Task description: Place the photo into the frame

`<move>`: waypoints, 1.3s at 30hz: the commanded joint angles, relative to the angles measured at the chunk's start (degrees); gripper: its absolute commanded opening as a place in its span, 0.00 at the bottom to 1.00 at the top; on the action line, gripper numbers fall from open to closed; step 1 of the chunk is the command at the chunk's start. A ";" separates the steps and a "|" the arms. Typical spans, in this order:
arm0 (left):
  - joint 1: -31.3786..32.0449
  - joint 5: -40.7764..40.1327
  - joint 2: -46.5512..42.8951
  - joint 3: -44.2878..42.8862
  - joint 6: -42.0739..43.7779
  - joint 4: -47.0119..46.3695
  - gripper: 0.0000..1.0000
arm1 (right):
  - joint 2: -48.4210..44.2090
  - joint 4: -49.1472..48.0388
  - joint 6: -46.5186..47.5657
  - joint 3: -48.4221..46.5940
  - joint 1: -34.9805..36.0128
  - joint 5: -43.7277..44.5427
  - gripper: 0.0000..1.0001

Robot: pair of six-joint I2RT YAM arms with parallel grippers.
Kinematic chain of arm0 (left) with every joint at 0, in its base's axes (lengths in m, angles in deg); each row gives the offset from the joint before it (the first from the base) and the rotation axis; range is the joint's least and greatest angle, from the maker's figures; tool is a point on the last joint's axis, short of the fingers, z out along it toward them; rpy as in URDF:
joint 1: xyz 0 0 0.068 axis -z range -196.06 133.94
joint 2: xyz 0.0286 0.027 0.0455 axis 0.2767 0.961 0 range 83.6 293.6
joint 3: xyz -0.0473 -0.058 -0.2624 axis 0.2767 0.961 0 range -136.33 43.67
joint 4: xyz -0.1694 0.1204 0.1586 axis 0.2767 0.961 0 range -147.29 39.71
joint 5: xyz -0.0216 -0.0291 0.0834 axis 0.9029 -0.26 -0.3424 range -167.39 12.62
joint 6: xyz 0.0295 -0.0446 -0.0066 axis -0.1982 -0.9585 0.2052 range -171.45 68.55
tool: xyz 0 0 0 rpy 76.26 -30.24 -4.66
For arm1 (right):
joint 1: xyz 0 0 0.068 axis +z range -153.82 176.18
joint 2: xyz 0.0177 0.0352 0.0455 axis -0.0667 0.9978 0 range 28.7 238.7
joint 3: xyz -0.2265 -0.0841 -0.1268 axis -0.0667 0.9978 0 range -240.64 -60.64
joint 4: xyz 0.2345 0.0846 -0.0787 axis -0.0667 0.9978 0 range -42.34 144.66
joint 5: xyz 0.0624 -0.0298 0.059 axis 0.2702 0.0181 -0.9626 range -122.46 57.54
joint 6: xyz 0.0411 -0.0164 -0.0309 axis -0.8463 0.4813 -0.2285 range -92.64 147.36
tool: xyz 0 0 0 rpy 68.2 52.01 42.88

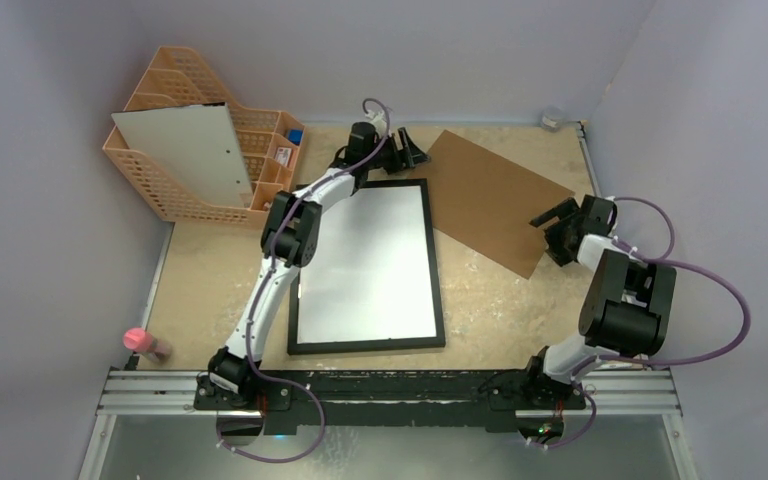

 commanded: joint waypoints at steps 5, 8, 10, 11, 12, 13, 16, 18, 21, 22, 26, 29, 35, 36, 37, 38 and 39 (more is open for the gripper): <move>4.78 8.92 5.38 -2.48 -5.71 -7.53 0.70 | -3.25 4.18 2.66 10.02 0.15 -12.78 0.84; 5.62 8.32 6.03 -2.34 -7.47 -10.50 0.70 | -6.34 7.04 2.50 12.82 0.09 -14.31 0.84; 6.20 7.99 6.40 -2.47 -8.26 -12.44 0.70 | -8.59 8.89 2.45 14.25 0.12 -14.43 0.84; 6.46 7.63 6.49 -2.63 -8.29 -13.01 0.70 | -9.83 9.97 2.43 14.84 0.10 -14.29 0.84; 6.88 7.18 6.64 -2.98 -7.99 -13.18 0.70 | -11.03 11.11 2.42 15.36 0.09 -13.97 0.84; 7.13 6.86 6.84 -3.45 -7.38 -13.01 0.70 | -12.38 12.23 2.40 15.83 0.09 -13.54 0.84; 7.89 4.82 6.73 -4.31 -5.68 -10.85 0.71 | -16.40 17.35 2.20 16.44 0.06 -9.45 0.85; 7.94 3.54 5.81 -3.26 -5.28 -10.21 0.71 | -19.01 20.77 3.07 15.78 0.05 -6.07 0.85; 7.92 0.63 3.52 -2.43 -2.39 -6.92 0.72 | -23.82 23.83 2.96 14.12 0.01 -2.64 0.84; 7.86 -0.26 2.67 -2.51 -1.35 -5.72 0.73 | -24.96 24.97 2.00 13.23 0.03 -0.92 0.84; 7.78 -3.43 -1.19 -2.36 0.80 -2.11 0.75 | -26.52 20.60 1.49 9.85 0.13 2.80 0.84; 7.91 -5.08 -4.47 -0.58 0.14 -0.66 0.76 | -22.42 16.89 1.87 4.12 0.17 2.26 0.83; 9.61 -8.19 -12.73 5.70 0.22 0.66 0.77 | -8.99 10.94 7.37 -8.47 0.19 3.61 0.82; 10.15 -8.52 -13.71 5.93 0.80 1.63 0.77 | -5.98 10.32 8.39 -10.29 0.25 3.47 0.82; 10.68 -8.79 -14.53 6.18 1.41 2.44 0.77 | -3.60 10.33 8.90 -12.47 0.43 3.82 0.82; 11.19 -9.35 -15.47 6.37 2.06 3.13 0.77 | -1.47 10.58 9.31 -14.46 0.45 4.14 0.82; 11.67 -10.19 -16.32 6.55 2.48 4.30 0.77 | 0.75 10.82 9.61 -16.32 0.44 4.29 0.82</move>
